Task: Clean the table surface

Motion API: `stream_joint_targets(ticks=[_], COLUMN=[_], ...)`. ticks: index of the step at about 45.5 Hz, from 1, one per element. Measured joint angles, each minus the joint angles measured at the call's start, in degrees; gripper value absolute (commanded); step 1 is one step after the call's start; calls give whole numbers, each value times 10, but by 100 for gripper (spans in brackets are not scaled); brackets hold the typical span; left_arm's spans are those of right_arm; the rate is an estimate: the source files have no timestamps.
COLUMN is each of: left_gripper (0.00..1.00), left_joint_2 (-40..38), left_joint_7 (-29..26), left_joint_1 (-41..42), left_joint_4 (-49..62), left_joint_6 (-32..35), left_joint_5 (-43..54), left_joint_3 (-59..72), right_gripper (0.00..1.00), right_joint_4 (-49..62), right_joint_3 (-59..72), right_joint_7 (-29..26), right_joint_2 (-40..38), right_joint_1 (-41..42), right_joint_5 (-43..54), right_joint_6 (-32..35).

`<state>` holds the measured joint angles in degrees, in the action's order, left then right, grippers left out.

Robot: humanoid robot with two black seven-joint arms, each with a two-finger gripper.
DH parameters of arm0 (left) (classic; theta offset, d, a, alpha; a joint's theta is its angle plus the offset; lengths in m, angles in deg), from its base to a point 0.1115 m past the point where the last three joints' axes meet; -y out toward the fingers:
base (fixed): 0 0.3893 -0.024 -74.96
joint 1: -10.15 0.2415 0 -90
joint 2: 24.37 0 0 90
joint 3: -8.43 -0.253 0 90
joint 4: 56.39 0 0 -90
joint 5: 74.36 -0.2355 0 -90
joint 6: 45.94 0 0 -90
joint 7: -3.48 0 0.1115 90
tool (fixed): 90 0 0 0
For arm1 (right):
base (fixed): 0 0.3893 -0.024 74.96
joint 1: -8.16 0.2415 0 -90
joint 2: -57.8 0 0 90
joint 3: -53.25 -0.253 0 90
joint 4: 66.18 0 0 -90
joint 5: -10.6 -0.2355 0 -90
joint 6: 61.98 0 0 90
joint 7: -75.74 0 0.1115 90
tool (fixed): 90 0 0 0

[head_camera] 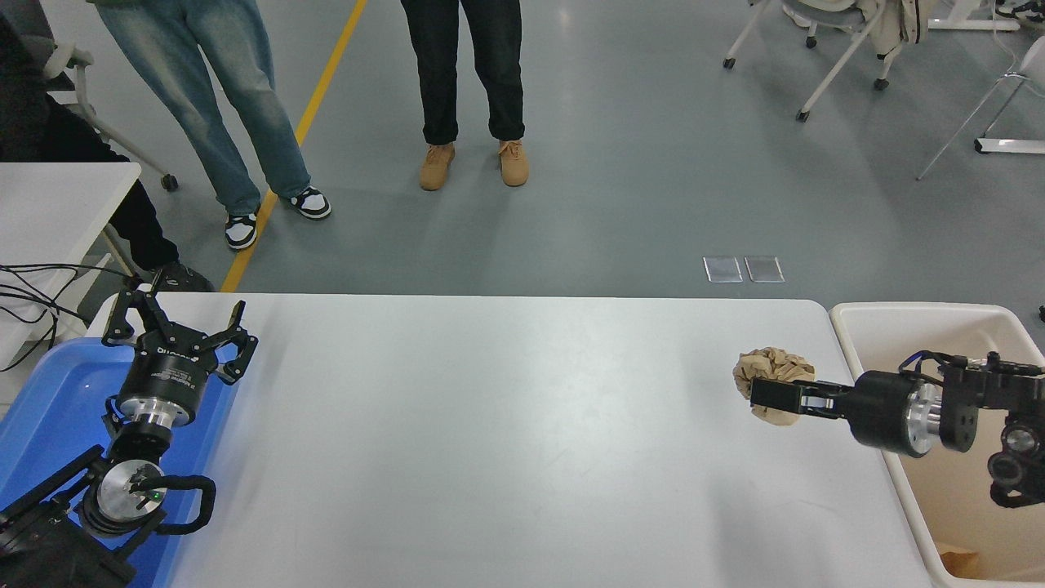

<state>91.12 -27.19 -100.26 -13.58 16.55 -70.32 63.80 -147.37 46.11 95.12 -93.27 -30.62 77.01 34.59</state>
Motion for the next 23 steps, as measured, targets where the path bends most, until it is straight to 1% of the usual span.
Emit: stream_joint_targets(ticks=[10,23], left_gripper=[99,99], left_joint_2=[0,0], left_joint_7=[0,0], left_joint_1=[0,0], left_joint_4=[0,0], left_joint_6=[0,0], left_joint_5=[0,0], left_joint_3=[0,0], right_gripper=[0,0], right_joint_4=[-5,4], right_joint_3=[-21,-38], right_joint_7=[25,45], right_joint_2=[-61,-110], right_joint_1=[21,28], right_joint_5=[-73,-178], right_joint_6=[34,46])
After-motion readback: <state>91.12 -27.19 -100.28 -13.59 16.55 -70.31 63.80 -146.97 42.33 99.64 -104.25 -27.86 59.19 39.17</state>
